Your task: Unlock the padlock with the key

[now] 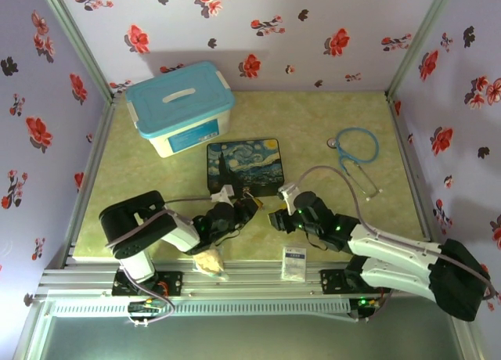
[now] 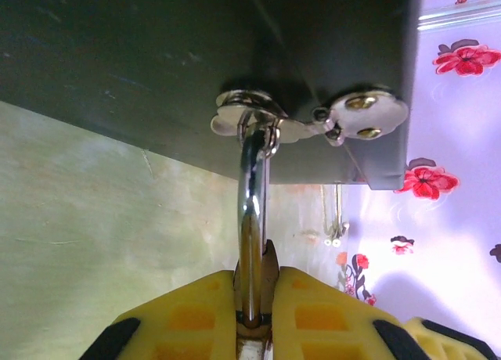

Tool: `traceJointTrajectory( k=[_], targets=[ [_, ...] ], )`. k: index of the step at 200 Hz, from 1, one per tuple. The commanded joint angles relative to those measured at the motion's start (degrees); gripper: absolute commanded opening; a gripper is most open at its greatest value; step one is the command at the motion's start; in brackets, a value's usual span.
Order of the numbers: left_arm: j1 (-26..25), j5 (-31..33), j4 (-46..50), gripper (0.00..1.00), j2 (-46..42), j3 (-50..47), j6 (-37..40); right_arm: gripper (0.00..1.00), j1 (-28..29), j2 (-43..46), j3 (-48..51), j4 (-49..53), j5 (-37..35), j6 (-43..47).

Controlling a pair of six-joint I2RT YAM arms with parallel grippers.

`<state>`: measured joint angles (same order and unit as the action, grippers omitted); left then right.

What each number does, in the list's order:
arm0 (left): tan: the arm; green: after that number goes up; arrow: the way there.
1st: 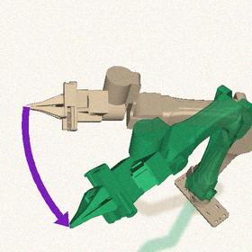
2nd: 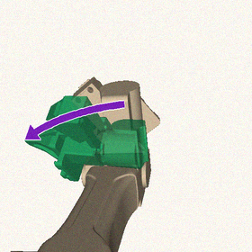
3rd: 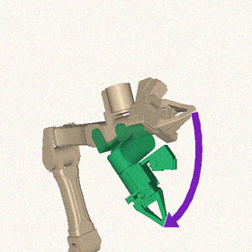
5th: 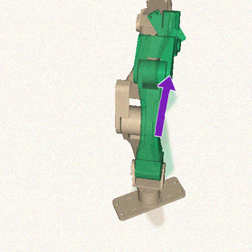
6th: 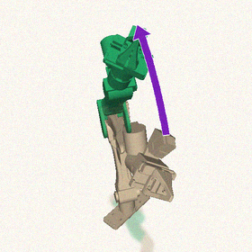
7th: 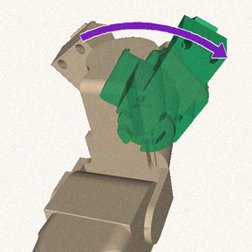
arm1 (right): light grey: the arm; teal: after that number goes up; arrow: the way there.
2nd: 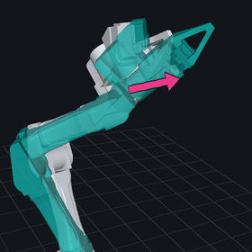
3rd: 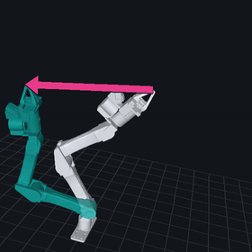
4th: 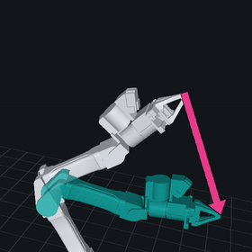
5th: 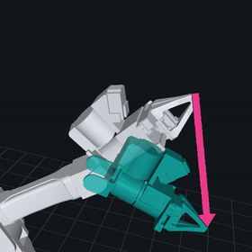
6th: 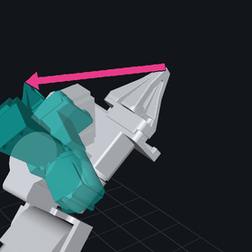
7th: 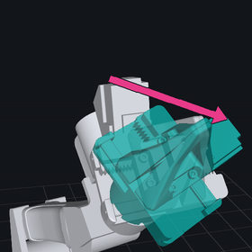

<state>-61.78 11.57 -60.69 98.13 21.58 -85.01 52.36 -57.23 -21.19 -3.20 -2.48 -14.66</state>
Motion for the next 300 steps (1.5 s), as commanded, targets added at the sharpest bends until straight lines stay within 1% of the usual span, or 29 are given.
traceJointTrajectory(
  k=[1, 10, 25, 57, 102, 139, 156, 166, 193, 198, 210, 225, 233, 246, 264, 283, 300],
  targets=[
    [-0.3, -0.4, 0.7, 0.0, -3.3, 1.7, 2.9, 0.45, 1.5, -3.2, -0.2, -5.3, -7.9, 9.3],
    [-0.3, -0.7, 0.8, 0.0, -3.6, 1.8, 2.9, 0.44, 2.3, -4.6, -0.1, -6.9, -8.0, 10.8],
    [-0.4, -1.0, 1.0, 0.0, -4.0, 2.1, 3.2, 0.44, 3.6, -7.1, 0.1, -10.0, -6.2, 13.4],
    [-0.5, -1.1, 0.8, 0.0, -4.3, 2.0, 3.3, 0.44, 6.9, -12.2, 0.2, -16.1, -6.0, 18.0],
    [-0.9, -1.3, 0.4, 0.0, -4.4, 2.2, 3.0, 0.42, 8.2, -20.5, -2.6, -17.4, -11.2, 21.4],
    [-1.2, -1.5, -0.2, 0.0, -4.0, 2.0, 2.2, 0.33, 8.9, -23.8, -3.6, -21.3, -15.7, 20.6],
    [-1.3, -1.4, -0.3, 0.0, -3.6, 1.8, 1.9, 0.31, 9.3, -24.7, -3.8, -22.9, -16.2, 20.3],
    [-1.3, -1.4, -0.7, 0.0, -3.3, 1.7, 1.7, 0.27, 9.6, -25.4, -4.2, -23.7, -16.3, 20.4],
    [-1.3, -1.5, -0.9, 0.0, -3.1, 1.6, 1.3, 0.23, 9.8, -26.7, -4.0, -25.7, -16.3, 20.7],
    [-1.3, -1.5, -0.9, 0.0, -3.0, 1.6, 1.3, 0.2, 9.8, -26.8, -4.0, -26.1, -16.3, 20.9],
    [-1.3, -1.5, -0.9, 0.0, -3.0, 1.4, 1.2, 0.14, 9.8, -26.9, -3.9, -26.3, -14.8, 20.9],
    [-1.3, -1.5, -0.8, 0.0, -3.2, 1.0, 1.2, 0.09, 9.8, -26.8, -3.1, -27.1, -12.5, 19.6],
    [-1.3, -1.5, -0.8, 0.0, -3.2, 0.8, 1.3, 0.07, 9.2, -26.6, -1.7, -29.9, -10.3, 18.3],
    [-1.3, -1.5, -0.6, 0.0, -3.1, 0.4, 1.2, 0.07, 7.6, -26.1, -0.1, -32.7, -3.7, 15.9],
    [-1.3, -1.6, -0.1, 0.0, -3.1, 0.1, 1.3, 0.05, 4.3, -25.9, 0.7, -35.1, 6.3, 9.8],
    [-1.2, -2.2, 0.0, 0.0, -3.0, -0.1, 1.3, 0.05, 2.2, -26.8, 1.7, -38.8, 11.2, 6.1],
    [-1.2, -2.4, 0.7, 0.0, -2.9, -0.5, 1.6, 0.07, -0.6, -28.0, 2.5, -42.4, 16.1, 2.2]
  ],
)
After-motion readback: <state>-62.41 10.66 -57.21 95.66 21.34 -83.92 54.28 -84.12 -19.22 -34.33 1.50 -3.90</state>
